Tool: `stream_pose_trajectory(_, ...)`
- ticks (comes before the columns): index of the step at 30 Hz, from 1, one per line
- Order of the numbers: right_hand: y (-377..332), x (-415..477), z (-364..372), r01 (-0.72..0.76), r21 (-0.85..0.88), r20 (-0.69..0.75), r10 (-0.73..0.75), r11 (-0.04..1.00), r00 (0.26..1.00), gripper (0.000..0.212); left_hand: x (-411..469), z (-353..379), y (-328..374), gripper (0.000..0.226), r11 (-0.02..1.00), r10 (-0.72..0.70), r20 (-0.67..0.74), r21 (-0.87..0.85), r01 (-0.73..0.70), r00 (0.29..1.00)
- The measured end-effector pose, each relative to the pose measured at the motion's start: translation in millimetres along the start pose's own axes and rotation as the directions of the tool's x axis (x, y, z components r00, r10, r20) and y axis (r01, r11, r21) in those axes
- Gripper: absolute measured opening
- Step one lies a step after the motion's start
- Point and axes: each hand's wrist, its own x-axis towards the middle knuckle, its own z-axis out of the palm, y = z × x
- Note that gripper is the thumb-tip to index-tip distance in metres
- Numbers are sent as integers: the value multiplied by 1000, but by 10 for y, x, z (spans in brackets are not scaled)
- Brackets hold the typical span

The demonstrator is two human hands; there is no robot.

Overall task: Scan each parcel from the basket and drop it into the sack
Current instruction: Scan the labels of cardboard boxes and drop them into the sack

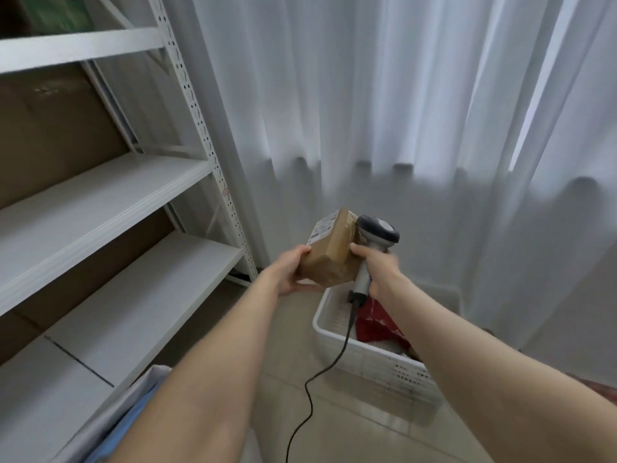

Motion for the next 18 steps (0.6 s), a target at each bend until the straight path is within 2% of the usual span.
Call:
stream_pose_trajectory(2, 191, -238, -26, 7, -69, -2, -8, 998, 1000, 57, -261, -71, -190, 35, 991, 65, -37, 115, -61, 997)
stream_pose_trajectory(3, 279, -369, -33, 9, -101, 2, -9, 995, 1000, 54, -414, -97, -279, 44, 983, 70, -24, 169, -65, 997)
stream_pose_trajectory(6, 534, -736, -30, 12, -186, 17, -9, 983, 1000, 48, -862, -188, -526, 77, 948, 13, -31, 317, -3, 999)
stream_pose_trajectory(8, 685, -945, 1, -3, -226, 22, 8, 974, 1000, 47, -1105, -295, -675, 80, 932, 8, -65, 361, 16, 998)
stream_pose_trajectory(11, 869, -1206, 87, -26, -247, 65, 43, 969, 997, 51, -1411, -517, -862, 65, 951, 26, -124, 308, 14, 992)
stream_pose_trajectory(14, 1064, -1451, 211, -68, -186, 121, 92, 980, 988, 42, -1677, -779, -1046, 53, 970, 44, -188, 244, 3, 981)
stream_pose_trajectory(18, 1456, -1727, 447, -140, -146, 185, 166, 979, 969, 41, -1886, -1211, -1337, 67, 982, 21, -269, 184, 30, 963)
